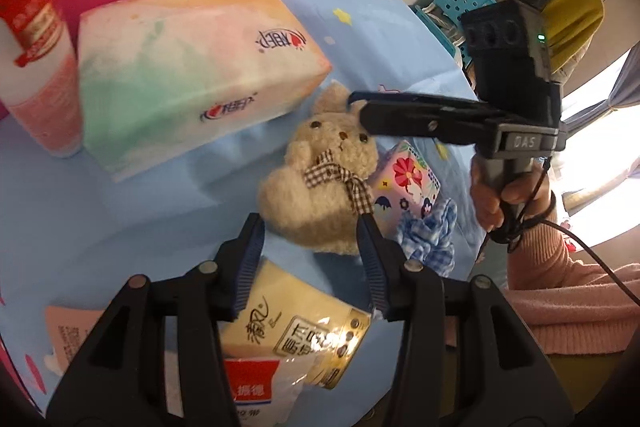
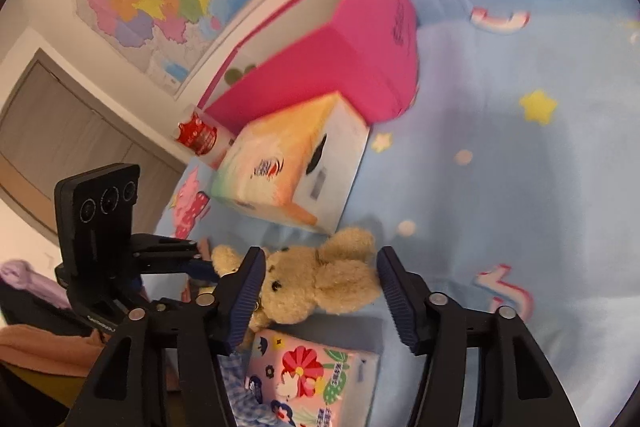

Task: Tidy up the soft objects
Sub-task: 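Grasp the beige teddy bear with the right gripper and lift it, then carry the teddy bear into the pink box and open the right gripper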

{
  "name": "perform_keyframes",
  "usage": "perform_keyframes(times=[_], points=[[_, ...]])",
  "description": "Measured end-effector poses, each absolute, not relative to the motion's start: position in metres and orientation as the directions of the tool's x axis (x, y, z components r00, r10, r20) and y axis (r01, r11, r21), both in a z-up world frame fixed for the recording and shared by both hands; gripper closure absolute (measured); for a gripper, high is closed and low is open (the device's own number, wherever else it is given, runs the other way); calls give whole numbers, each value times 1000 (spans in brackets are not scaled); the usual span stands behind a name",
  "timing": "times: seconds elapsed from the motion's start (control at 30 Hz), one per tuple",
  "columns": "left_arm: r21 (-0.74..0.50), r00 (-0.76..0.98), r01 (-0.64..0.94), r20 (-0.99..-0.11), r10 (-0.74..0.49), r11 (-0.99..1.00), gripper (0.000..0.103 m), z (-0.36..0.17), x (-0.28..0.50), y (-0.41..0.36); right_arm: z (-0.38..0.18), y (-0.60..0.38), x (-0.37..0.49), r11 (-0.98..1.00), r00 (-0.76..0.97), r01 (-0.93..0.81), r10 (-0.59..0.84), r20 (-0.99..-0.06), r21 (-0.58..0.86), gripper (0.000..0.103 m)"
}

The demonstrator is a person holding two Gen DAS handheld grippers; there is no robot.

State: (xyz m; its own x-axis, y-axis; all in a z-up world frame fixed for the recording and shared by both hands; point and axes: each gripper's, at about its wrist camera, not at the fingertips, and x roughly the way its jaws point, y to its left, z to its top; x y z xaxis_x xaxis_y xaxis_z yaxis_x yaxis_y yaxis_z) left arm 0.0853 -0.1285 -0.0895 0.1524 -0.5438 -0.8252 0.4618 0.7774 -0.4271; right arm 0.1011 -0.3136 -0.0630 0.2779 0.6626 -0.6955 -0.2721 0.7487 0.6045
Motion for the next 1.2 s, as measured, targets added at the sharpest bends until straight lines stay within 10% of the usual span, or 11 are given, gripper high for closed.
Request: perform_keyframes(times=[0.2,0.5,1.2], points=[[-452,157,425,-817,-556,784,69,-89,91,-125,-67,-314,98,697,255,-290,717,-649,656,69],[-448,228,423,-789,-571,788,71,-63,95,-122,-31,-310,81,716,340,-357,698,-631,600,82],[-174,498,403,-782,-375,899,71,45,205,-112,48,-291,191,729,533,-438,681,-502,526,82]])
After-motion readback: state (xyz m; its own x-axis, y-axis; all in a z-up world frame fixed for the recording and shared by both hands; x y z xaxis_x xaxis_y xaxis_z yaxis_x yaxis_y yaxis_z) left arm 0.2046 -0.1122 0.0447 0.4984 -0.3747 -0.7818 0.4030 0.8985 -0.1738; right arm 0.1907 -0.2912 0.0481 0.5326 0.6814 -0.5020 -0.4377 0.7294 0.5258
